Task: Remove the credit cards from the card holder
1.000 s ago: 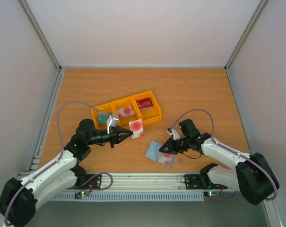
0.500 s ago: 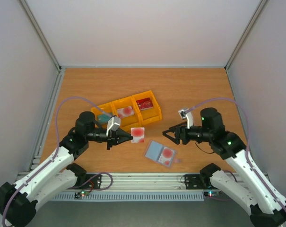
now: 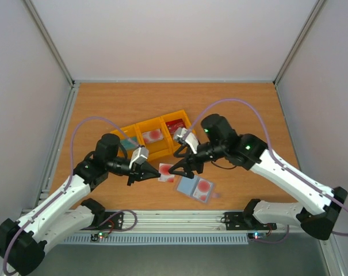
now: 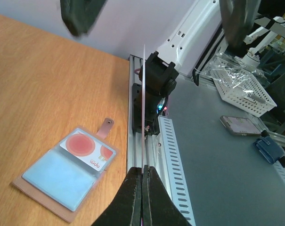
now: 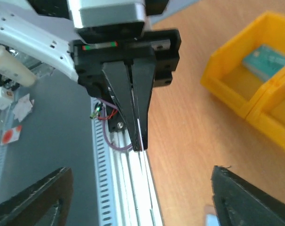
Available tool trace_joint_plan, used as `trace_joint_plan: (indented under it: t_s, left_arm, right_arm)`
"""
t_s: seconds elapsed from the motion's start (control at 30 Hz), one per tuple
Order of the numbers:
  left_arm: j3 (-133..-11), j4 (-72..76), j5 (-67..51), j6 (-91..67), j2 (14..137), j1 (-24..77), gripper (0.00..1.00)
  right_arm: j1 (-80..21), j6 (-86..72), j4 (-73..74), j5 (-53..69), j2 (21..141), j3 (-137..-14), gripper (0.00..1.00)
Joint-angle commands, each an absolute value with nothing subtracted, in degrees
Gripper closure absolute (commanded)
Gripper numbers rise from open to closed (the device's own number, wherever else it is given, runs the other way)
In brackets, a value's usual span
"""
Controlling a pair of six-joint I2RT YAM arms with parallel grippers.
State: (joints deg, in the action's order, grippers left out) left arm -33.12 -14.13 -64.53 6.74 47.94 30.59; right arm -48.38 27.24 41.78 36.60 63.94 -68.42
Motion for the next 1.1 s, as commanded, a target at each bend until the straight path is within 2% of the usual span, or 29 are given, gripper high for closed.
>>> trace_joint_plan:
  t_s: [0.0, 0.1, 0.23, 0.27, 0.37, 0.5, 0.53, 0.57, 0.6, 0.63, 0.73, 0.8, 0.97, 1.07]
  left_arm:
    - [-34.6, -15.6, -66.0, 8.3, 47.6, 30.7, 1.0]
    - [-34.4, -15.8, -66.3, 8.2, 47.1, 30.7, 1.0]
    - [-34.2, -14.8, -66.0, 7.8, 46.8, 30.7, 1.0]
    - [-34.2, -14.6, -66.0, 7.6, 46.8, 30.7, 1.0]
    - [-34.0, -14.4, -65.9, 7.0, 46.7, 30.7, 1.0]
    - [-33.3, -12.5, -63.3, 5.1, 45.6, 30.7, 1.0]
    - [-32.7, -11.4, -60.1, 3.3, 44.9, 30.7, 0.91]
    - [-32.1, -10.4, -54.5, 1.9, 43.8, 30.6, 0.54]
    - [-31.5, -9.6, -48.5, -0.7, 42.5, 30.4, 0.07]
    - [-31.0, -9.0, -41.7, -1.6, 40.9, 30.2, 0.01]
    - [-30.1, -7.9, -14.3, -3.3, 35.5, 29.3, 0.01]
    - [-29.4, -7.6, -0.3, -3.4, 32.8, 27.4, 0.01]
    - [-27.7, -10.1, 8.8, -5.7, 25.5, 23.1, 0.01]
    - [-25.7, -11.6, 10.6, -7.9, 22.3, 22.1, 0.01]
  right_arm:
    - [-51.1, 33.9, 49.0, 33.9, 68.0, -71.6, 0.3]
    - [-51.1, 32.9, 48.1, 33.0, 68.2, -71.5, 0.6]
    - [-51.2, 32.0, 48.6, 33.8, 70.0, -71.3, 0.66]
    - [-51.2, 31.8, 48.4, 34.0, 70.1, -71.0, 0.72]
    - [-51.2, 31.6, 48.0, 34.2, 69.8, -70.4, 0.98]
    - [-51.2, 29.6, 45.9, 33.0, 68.3, -69.5, 0.99]
    - [-50.9, 27.3, 43.7, 32.5, 68.2, -69.2, 0.99]
    - [-50.2, 24.7, 42.4, 32.2, 68.6, -69.0, 0.99]
    - [-49.2, 21.8, 40.3, 31.3, 69.4, -69.1, 0.99]
    - [-47.8, 17.6, 39.0, 29.2, 70.7, -70.2, 0.99]
    - [-41.9, 2.3, 33.8, 23.4, 75.4, -72.5, 0.99]
    - [-40.9, -7.9, 26.4, 16.7, 77.5, -71.4, 0.99]
    - [-44.0, -22.9, 10.1, -0.5, 85.8, -68.8, 0.99]
    - [-46.6, -24.8, 8.3, -8.9, 93.5, -72.5, 0.99]
